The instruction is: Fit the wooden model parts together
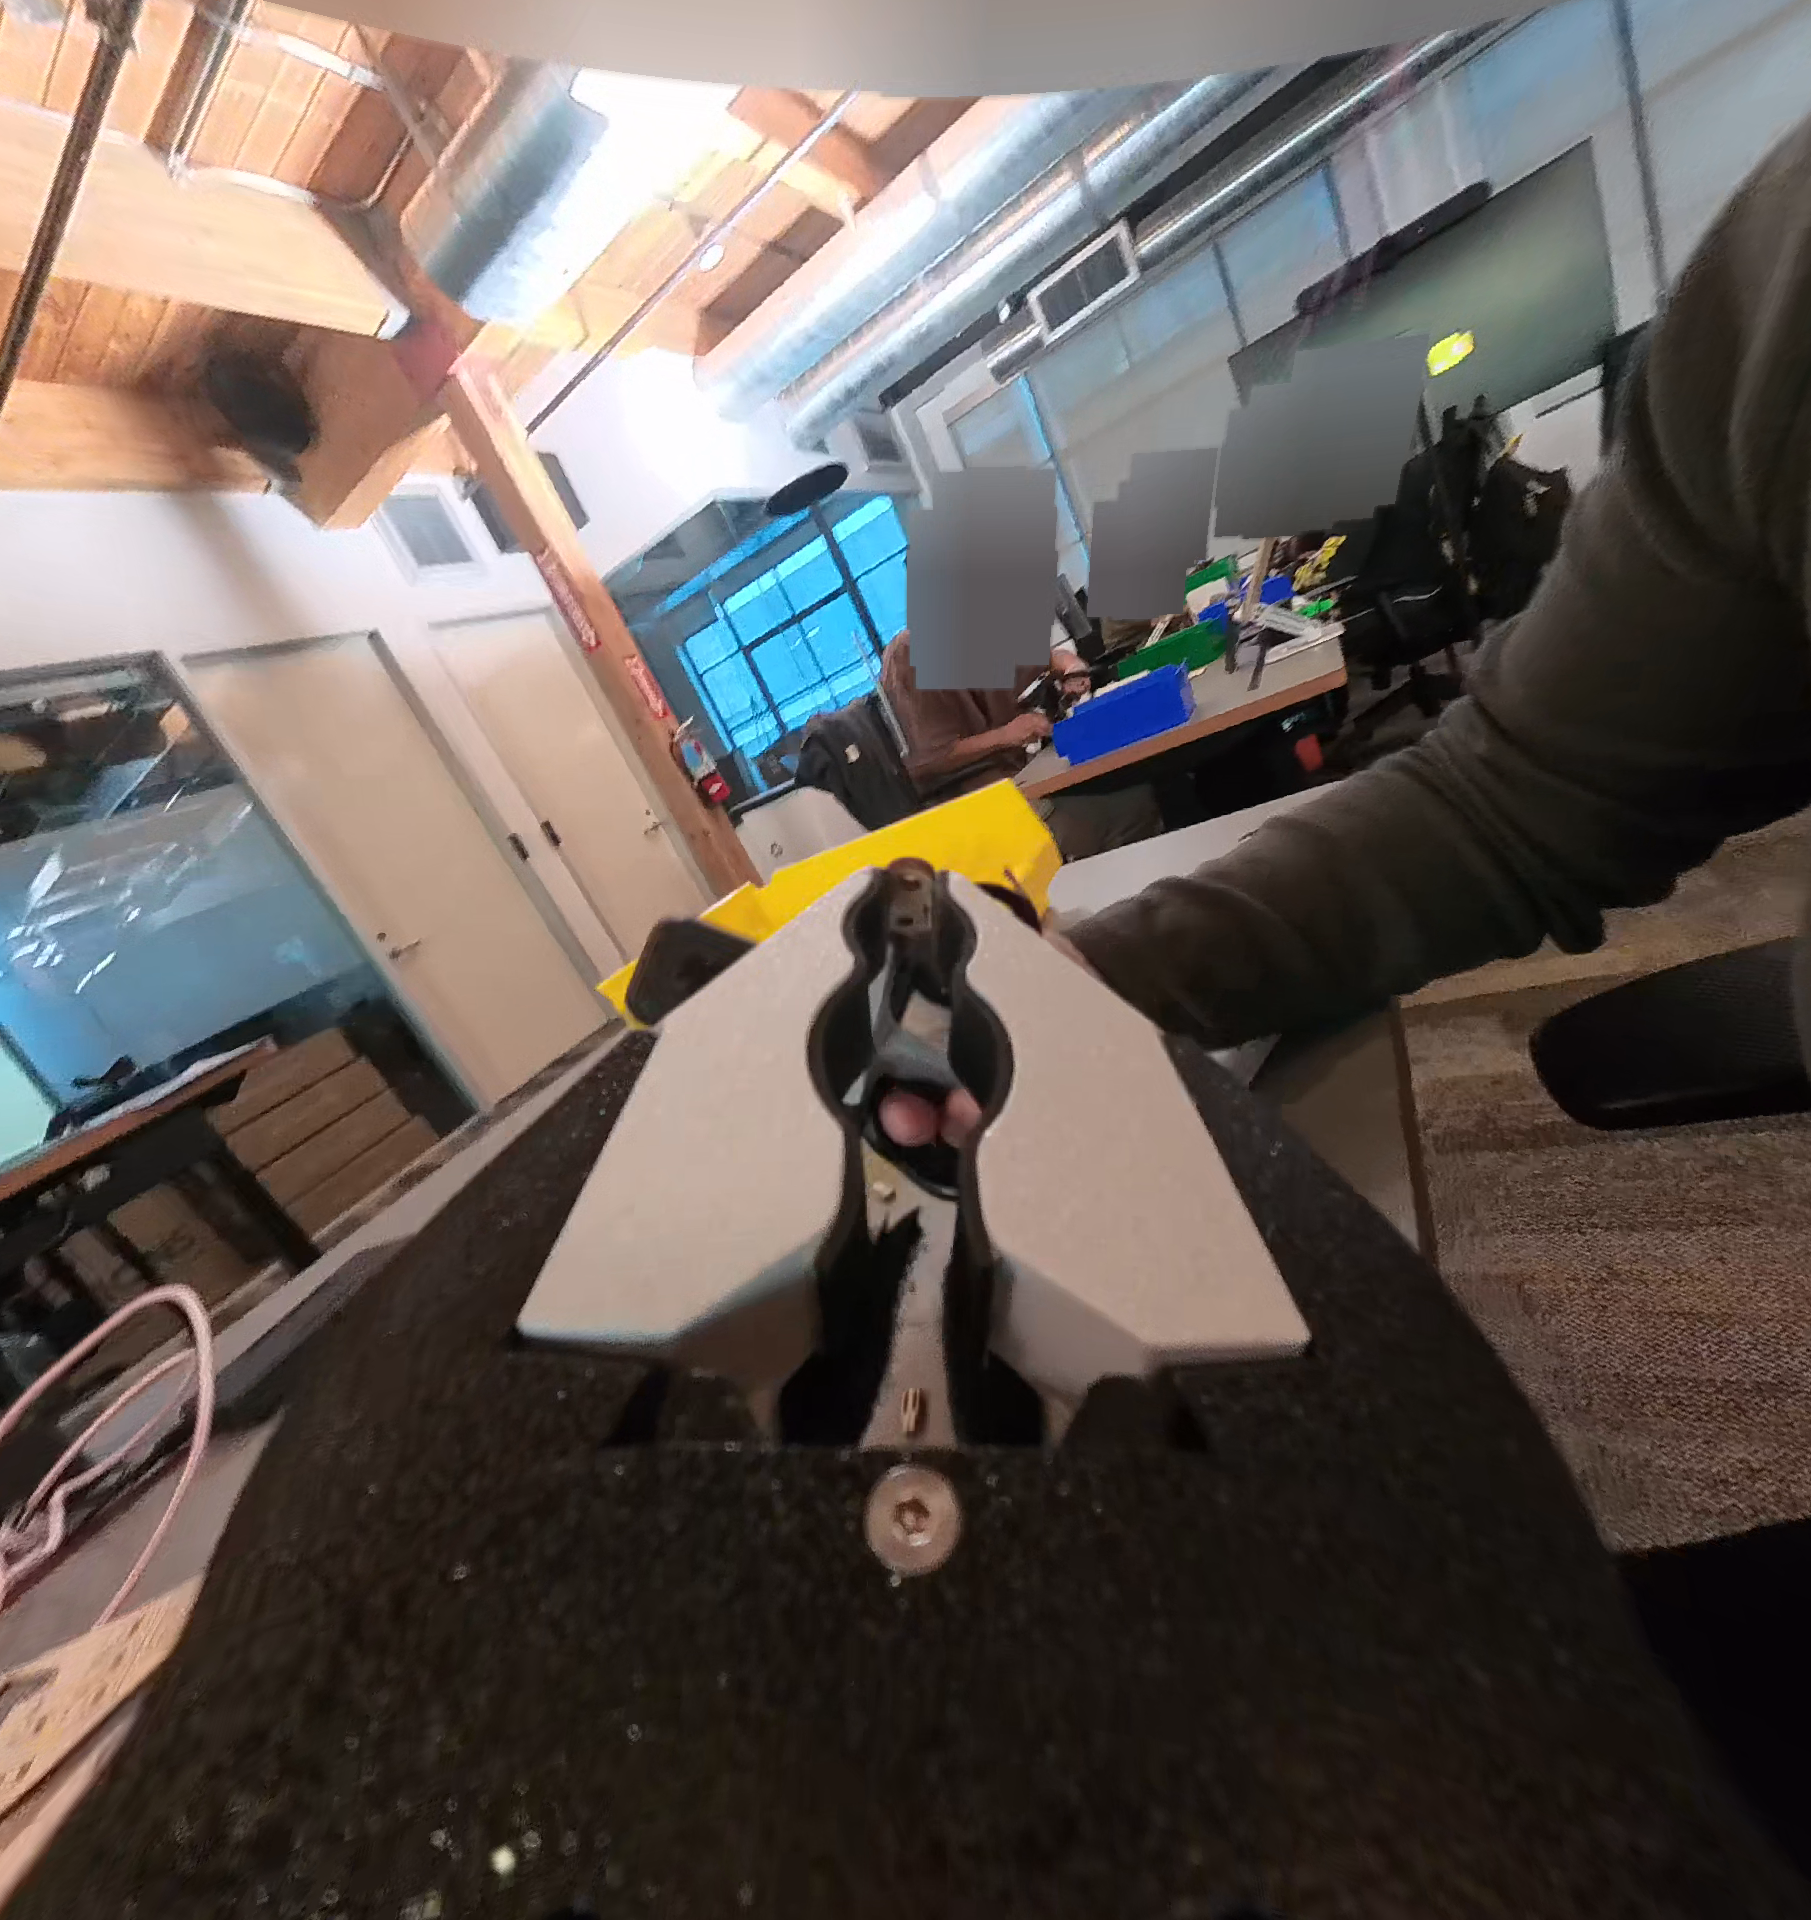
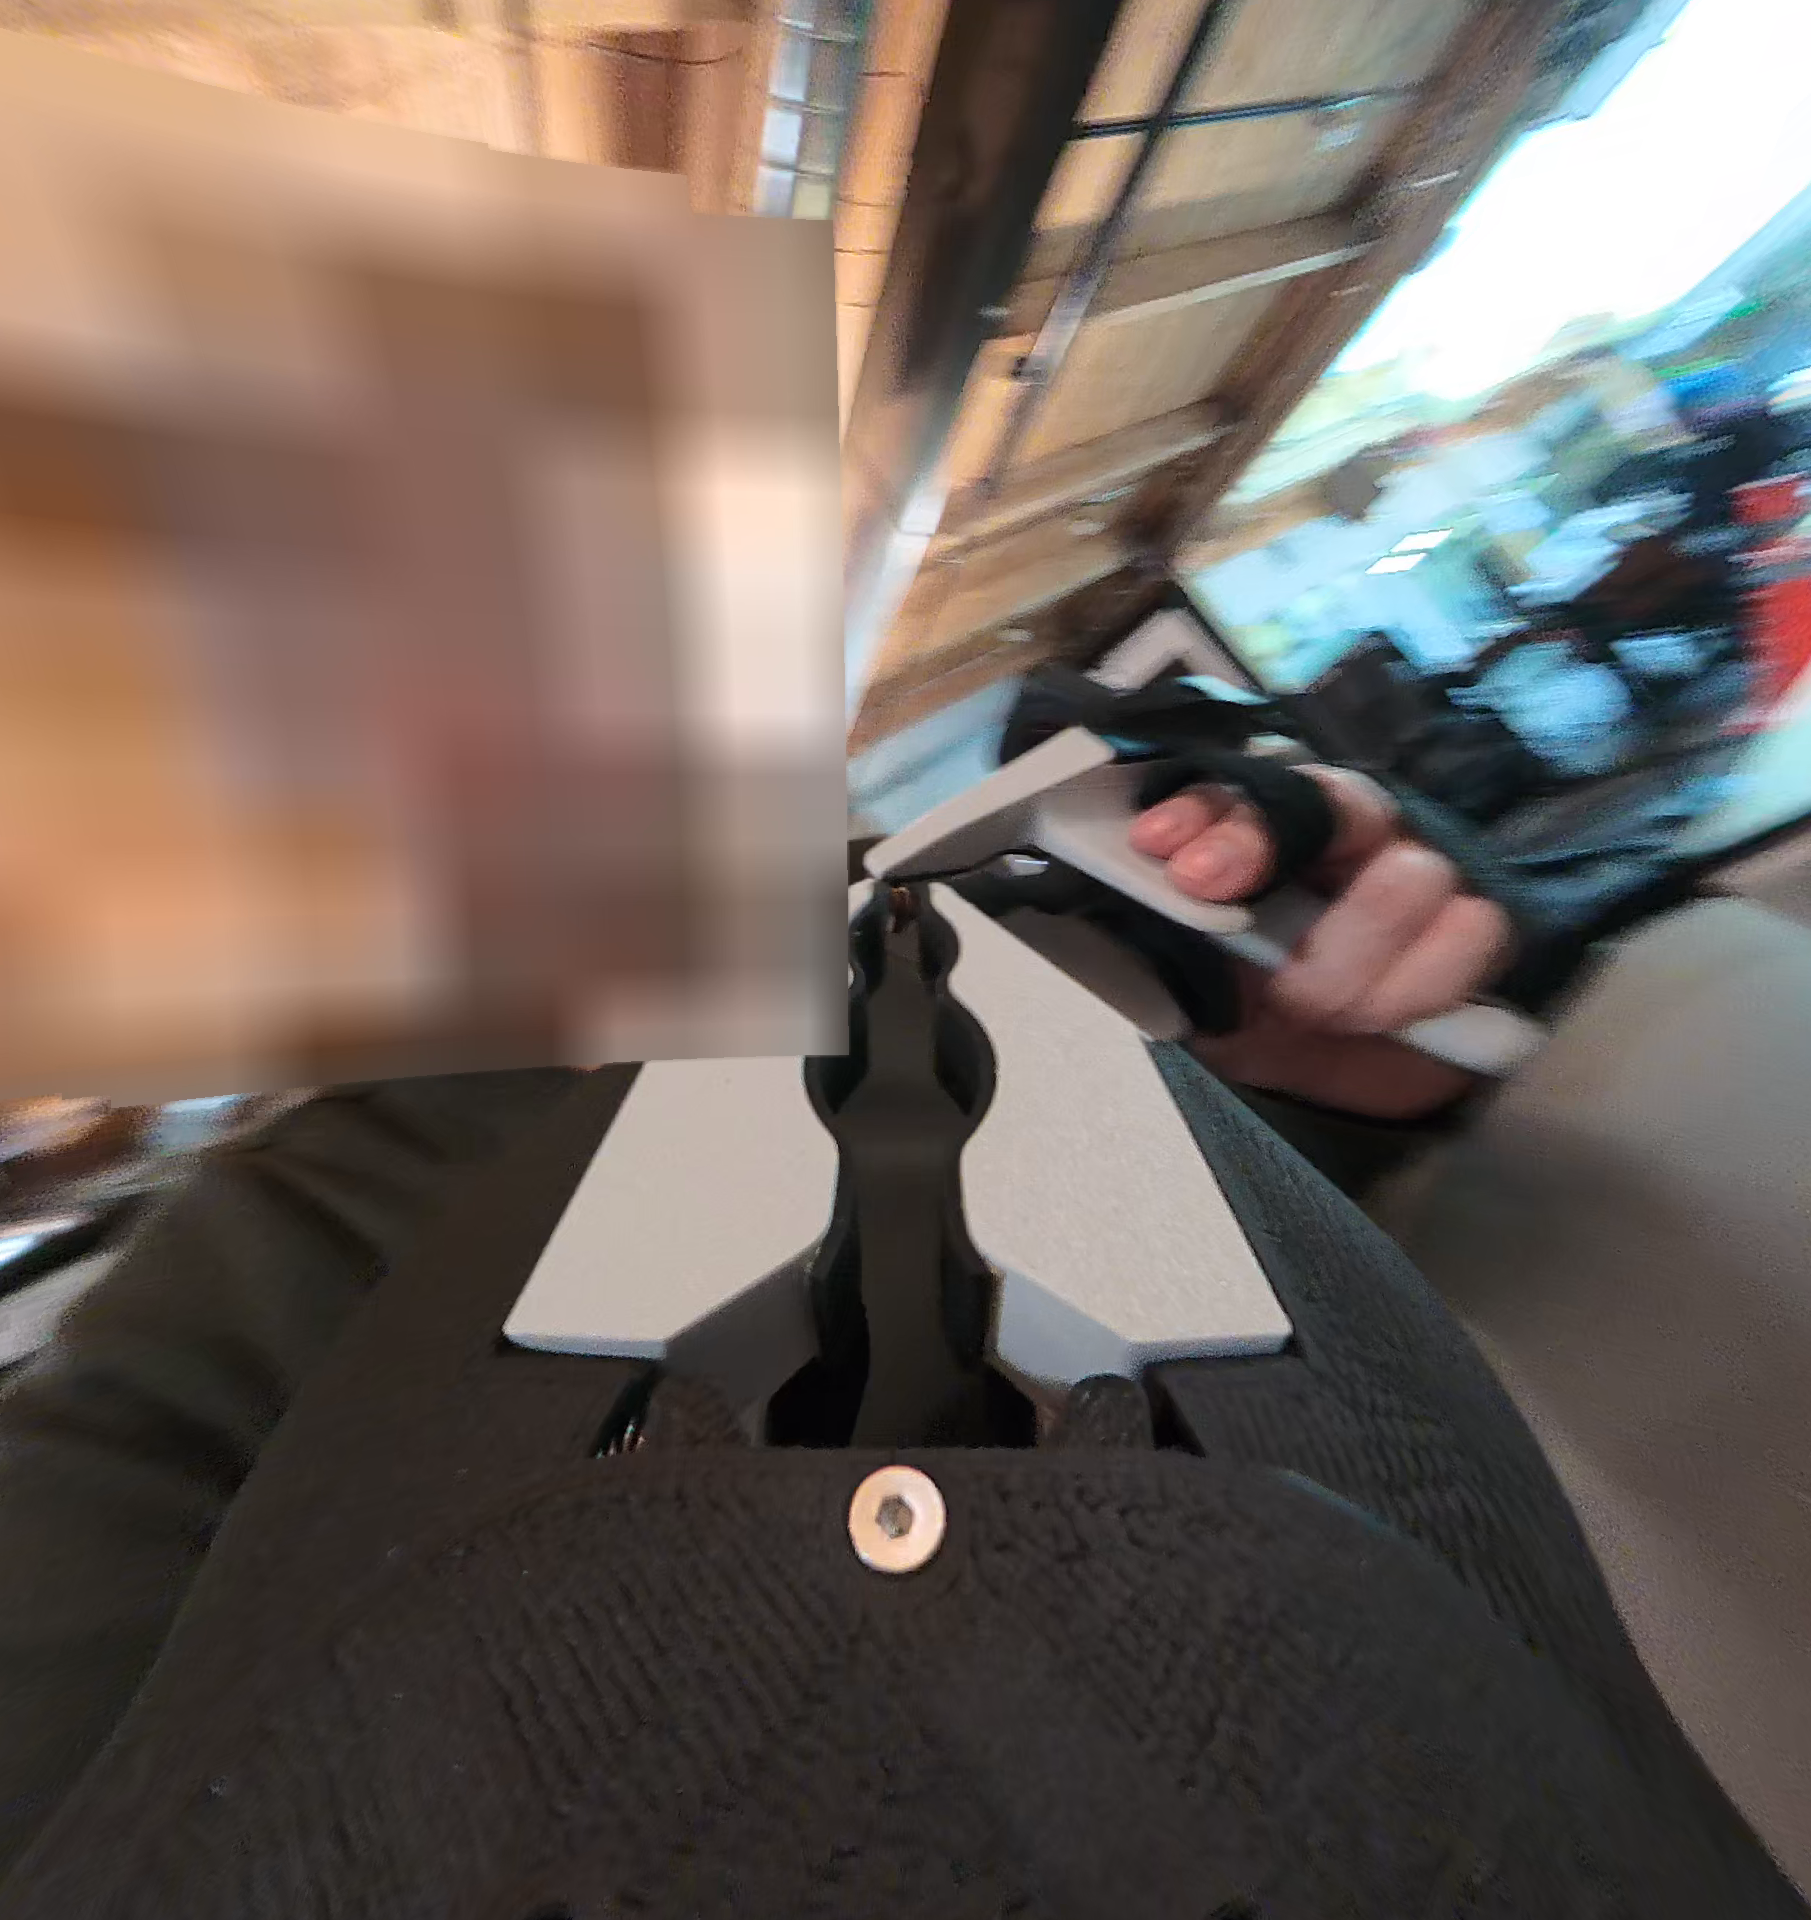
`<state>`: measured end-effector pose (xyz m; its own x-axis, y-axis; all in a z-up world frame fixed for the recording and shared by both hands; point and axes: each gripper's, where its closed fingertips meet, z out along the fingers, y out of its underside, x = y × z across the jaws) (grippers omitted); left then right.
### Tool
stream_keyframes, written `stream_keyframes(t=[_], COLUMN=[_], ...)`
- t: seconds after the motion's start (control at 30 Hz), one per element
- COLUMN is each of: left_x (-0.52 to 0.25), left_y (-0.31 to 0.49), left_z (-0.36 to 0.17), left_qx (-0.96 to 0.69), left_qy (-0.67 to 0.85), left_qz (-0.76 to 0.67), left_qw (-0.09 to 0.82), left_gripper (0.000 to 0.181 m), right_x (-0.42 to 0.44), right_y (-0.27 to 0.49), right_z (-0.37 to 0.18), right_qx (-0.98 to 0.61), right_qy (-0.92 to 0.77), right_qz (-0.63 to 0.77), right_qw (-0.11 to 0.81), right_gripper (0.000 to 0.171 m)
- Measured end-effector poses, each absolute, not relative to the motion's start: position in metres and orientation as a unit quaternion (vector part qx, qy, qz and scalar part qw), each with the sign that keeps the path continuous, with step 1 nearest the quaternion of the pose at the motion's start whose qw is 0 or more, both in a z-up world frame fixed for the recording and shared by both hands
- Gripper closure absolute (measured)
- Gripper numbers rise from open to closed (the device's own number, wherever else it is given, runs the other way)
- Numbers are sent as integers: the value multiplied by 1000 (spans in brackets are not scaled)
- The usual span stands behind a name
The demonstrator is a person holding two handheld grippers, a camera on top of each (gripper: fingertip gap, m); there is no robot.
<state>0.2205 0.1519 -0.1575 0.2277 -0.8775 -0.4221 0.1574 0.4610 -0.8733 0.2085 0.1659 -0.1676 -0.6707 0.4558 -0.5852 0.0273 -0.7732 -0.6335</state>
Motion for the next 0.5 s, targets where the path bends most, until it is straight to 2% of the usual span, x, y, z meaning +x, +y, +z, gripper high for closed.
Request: stream_keyframes(t=[0.03, 0.13, 0.23, 0.33, 0.5], left_x=[218, 209, 202, 199, 199], left_y=[156, 171, 185, 189, 191], left_z=[-158, -166, -193, -223, -254], left_qx=[-376, -448, -548, -618, -668], left_qy=[493, 479, 480, 480, 479], left_qz=[-366, -348, -332, -341, -356], left_qw=[694, 670, 600, 520, 444], left_gripper=[176, 176, 176, 176, 175], right_x=[207, 210, 220, 240, 232], right_y=[171, 187, 208, 225, 226], right_z=[-171, -186, -227, -287, -322], right_qx=[-407, -475, -559, -610, -625], right_qy=[-323, -403, -536, -650, -670], right_qz=[841, 735, 520, 292, 260], right_qw=[152, 266, 361, 347, 305], right_gripper=[162, 158, 155, 155, 150])
